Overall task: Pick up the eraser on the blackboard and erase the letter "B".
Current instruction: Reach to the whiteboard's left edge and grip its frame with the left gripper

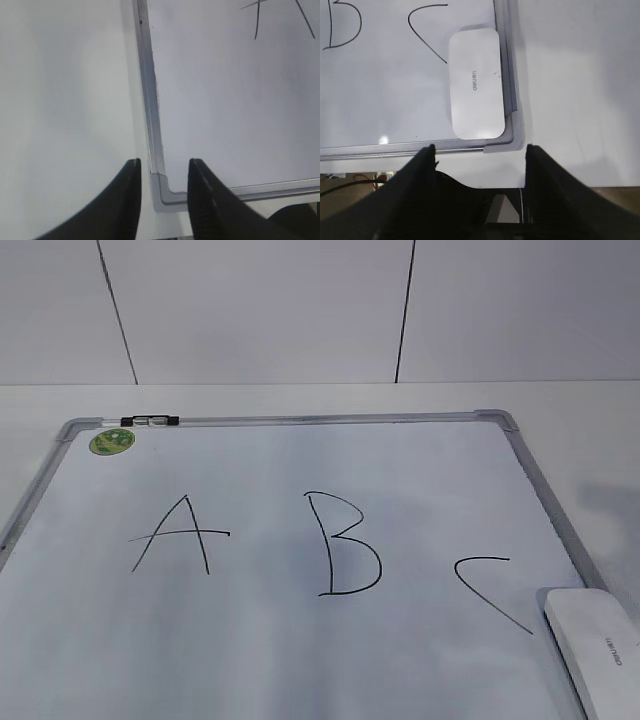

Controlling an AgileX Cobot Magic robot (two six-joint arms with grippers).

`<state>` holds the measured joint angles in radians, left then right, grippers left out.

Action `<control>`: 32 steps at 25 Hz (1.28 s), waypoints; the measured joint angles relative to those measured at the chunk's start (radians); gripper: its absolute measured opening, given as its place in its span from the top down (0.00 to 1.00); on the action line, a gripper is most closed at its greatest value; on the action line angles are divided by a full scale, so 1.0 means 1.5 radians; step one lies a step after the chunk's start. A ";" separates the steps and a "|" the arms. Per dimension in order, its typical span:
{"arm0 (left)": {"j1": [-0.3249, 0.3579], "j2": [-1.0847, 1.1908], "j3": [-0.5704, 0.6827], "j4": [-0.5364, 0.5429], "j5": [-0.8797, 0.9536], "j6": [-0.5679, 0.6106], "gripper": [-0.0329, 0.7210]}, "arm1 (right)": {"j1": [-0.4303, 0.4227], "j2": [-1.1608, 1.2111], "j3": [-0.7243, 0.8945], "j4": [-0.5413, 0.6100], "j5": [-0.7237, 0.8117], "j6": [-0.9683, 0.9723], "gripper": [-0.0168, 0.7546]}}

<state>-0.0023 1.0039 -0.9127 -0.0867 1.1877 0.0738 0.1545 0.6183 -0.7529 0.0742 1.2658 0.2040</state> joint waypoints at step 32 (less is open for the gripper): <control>0.000 0.593 -0.269 0.019 -0.098 0.031 0.64 | 0.000 0.109 0.000 0.025 -0.030 -0.020 0.38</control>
<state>-0.0023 1.8941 -1.3160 -0.0586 1.0412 0.1195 0.1545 0.7816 -0.7529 0.1124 1.2213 0.1746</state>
